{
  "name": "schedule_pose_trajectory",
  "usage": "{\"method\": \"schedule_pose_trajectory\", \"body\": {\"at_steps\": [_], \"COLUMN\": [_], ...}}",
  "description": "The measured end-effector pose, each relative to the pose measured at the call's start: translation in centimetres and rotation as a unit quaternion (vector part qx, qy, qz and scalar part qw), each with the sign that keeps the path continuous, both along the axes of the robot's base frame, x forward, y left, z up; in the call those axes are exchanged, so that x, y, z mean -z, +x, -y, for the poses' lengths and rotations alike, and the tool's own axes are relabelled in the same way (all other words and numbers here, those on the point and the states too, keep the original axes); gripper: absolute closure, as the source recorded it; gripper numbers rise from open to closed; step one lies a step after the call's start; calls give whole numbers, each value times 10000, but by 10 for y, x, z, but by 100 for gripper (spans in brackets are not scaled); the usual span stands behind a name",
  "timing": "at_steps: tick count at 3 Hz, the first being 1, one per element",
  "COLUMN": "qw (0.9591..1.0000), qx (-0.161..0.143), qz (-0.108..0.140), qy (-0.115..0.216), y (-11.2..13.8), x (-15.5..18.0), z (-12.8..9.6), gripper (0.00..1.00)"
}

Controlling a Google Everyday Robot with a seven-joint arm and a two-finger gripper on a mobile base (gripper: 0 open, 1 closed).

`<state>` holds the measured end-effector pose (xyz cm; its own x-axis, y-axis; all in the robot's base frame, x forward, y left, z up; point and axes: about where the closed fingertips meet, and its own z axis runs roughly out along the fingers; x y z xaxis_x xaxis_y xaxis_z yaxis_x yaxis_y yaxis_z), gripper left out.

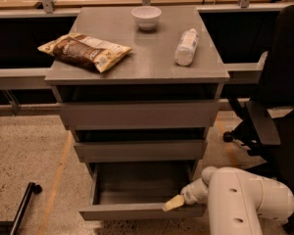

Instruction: Open bottom drawer

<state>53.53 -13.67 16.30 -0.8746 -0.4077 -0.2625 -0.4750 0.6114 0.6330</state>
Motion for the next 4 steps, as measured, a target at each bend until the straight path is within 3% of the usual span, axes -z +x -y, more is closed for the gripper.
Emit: {"method": "schedule_pose_trajectory", "body": {"at_steps": [1,2,3,4], "qw": [9992,9992,9975,9935], "qx": [-19,-19,-220,-633], "qz": [-403,-404,-625,-823], "qy": [-49,-49,-235,-466], "y": [-19,-19,-44,-64], "x": [11,11,-14,-33], "z": [-2,-2,-1,-8], "gripper": [0,0,0,0]}}
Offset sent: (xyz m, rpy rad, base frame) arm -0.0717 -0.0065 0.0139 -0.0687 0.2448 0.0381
